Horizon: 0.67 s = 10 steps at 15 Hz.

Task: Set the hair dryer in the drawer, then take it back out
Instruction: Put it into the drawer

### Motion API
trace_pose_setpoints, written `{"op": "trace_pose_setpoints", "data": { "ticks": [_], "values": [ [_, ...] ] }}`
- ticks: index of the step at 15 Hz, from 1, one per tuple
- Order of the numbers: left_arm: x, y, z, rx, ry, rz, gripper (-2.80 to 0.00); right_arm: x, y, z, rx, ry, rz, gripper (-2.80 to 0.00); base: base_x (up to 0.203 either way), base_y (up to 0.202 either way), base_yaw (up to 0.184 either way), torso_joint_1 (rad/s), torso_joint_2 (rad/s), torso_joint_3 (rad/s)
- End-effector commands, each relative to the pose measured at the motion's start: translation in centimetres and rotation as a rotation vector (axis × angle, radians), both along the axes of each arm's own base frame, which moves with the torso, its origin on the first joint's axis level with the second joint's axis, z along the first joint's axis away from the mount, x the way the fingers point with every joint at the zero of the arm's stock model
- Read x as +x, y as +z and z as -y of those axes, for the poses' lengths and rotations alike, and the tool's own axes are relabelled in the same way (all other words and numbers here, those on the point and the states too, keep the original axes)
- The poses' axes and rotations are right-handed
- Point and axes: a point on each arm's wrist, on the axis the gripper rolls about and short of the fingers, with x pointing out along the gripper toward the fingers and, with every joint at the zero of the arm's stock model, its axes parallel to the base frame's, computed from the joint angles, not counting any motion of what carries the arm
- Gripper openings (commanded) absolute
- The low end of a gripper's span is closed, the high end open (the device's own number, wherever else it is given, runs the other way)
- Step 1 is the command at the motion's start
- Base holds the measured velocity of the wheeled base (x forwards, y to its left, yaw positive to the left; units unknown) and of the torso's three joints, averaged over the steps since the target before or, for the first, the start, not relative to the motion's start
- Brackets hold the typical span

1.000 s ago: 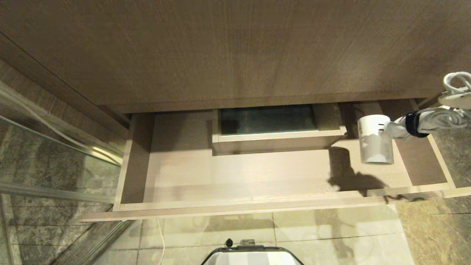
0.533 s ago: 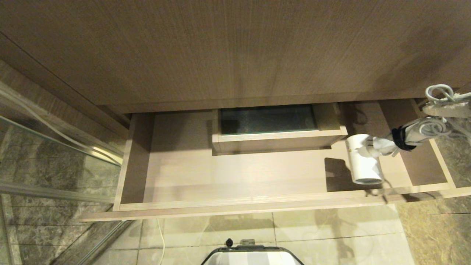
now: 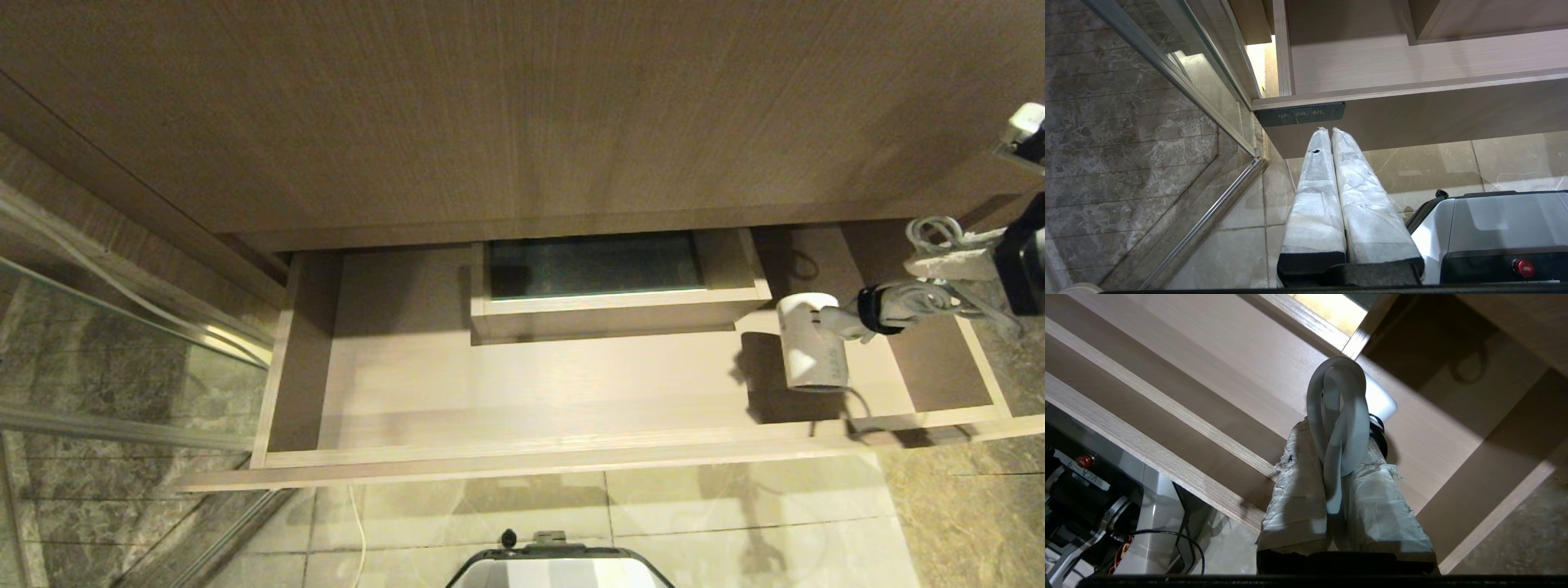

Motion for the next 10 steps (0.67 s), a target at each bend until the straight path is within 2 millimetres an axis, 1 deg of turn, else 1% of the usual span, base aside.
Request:
{"op": "trace_pose_setpoints", "data": {
  "ticks": [1,5,6,7,9,10],
  "values": [
    [0.0,0.0,0.0,0.000,-0.001,-0.002,-2.80,1.4,-1.0,0.3,0.004,0.005,-0.043,-2.80,0.000,0.000,0.000,0.000,0.00,0.000],
    [0.0,0.0,0.0,0.000,-0.001,-0.002,-2.80,5.6,-2.9,2.1,0.014,-0.034,-0.097,-2.80,0.000,0.000,0.000,0.000,0.00,0.000],
    [0.0,0.0,0.0,0.000,-0.001,-0.002,-2.80,5.8,-2.9,2.4,0.012,-0.043,-0.089,-2.80,0.000,0.000,0.000,0.000,0.00,0.000],
    [0.0,0.0,0.0,0.000,-0.001,-0.002,-2.80,6.5,-3.2,2.8,0.009,-0.050,-0.083,-2.80,0.000,0.000,0.000,0.000,0.00,0.000],
    [0.0,0.0,0.0,0.000,-0.001,0.000,-2.80,8.7,-4.7,4.2,-0.015,-0.065,-0.064,-2.80,0.000,0.000,0.000,0.000,0.00,0.000],
    [0.0,0.0,0.0,0.000,-0.001,-0.001,-2.80,9.1,-5.2,5.0,-0.042,-0.066,-0.055,-2.80,0.000,0.000,0.000,0.000,0.00,0.000]
  ]
}}
